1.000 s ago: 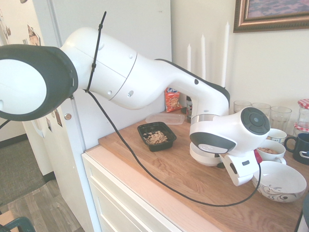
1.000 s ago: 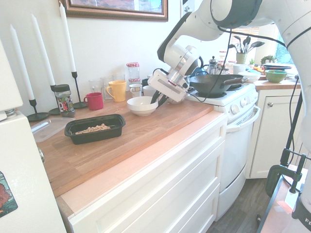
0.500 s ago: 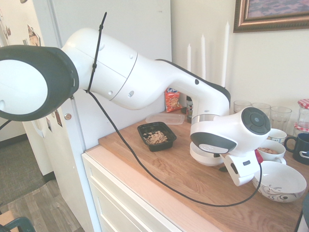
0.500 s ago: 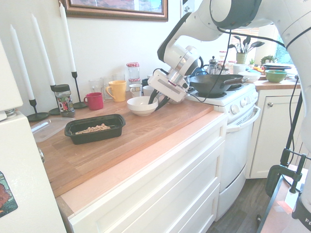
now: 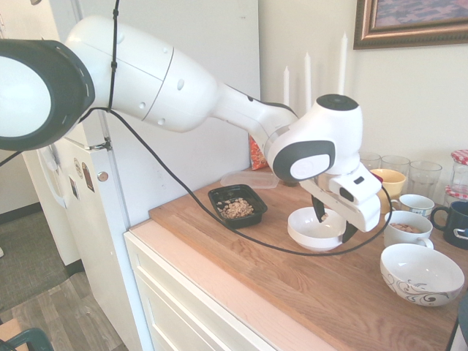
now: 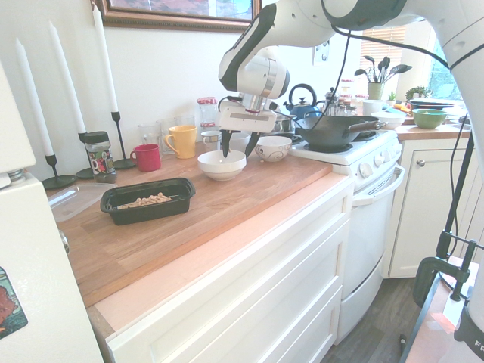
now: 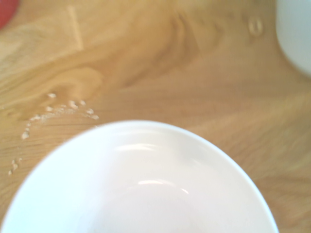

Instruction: Put the cereal into the box

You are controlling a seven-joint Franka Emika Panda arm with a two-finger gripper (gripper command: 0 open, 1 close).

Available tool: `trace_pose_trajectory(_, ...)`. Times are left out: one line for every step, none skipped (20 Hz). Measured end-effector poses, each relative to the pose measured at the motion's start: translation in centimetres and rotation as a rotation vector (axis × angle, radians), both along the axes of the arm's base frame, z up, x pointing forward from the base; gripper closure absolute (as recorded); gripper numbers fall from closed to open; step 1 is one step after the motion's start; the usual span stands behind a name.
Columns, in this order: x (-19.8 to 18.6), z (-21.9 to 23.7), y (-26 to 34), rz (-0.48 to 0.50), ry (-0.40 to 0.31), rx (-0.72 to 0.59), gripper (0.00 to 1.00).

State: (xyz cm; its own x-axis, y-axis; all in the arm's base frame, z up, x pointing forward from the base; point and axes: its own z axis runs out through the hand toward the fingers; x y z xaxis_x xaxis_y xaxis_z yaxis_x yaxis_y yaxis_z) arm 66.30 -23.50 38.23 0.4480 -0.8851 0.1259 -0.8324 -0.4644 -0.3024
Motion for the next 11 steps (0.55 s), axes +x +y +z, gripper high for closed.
trace_pose_trajectory(-0.1,0.8,0.5,0.004,0.010,-0.040,0.00)
trace_pose_trajectory(-0.3,1.4,1.0,0.004,0.022,-0.082,0.00)
trace_pose_trajectory(-0.5,1.9,1.4,0.003,0.032,-0.111,0.00)
trace_pose_trajectory(-0.6,2.1,1.9,0.005,0.039,-0.129,0.00)
trace_pose_trajectory(-0.8,2.4,2.2,0.005,0.042,-0.138,0.00)
trace_pose_trajectory(-0.9,2.5,2.5,0.008,0.044,-0.141,0.00)
trace_pose_trajectory(-0.9,2.5,2.7,0.009,0.045,-0.140,0.00)
trace_pose_trajectory(-1.0,2.4,2.8,0.009,0.046,-0.138,0.00)
trace_pose_trajectory(-1.0,2.2,2.9,0.008,0.048,-0.137,0.00)
trace_pose_trajectory(-1.1,1.9,2.9,0.007,0.048,-0.137,0.00)
trace_pose_trajectory(-1.2,1.6,3.0,0.006,0.049,-0.136,0.00)
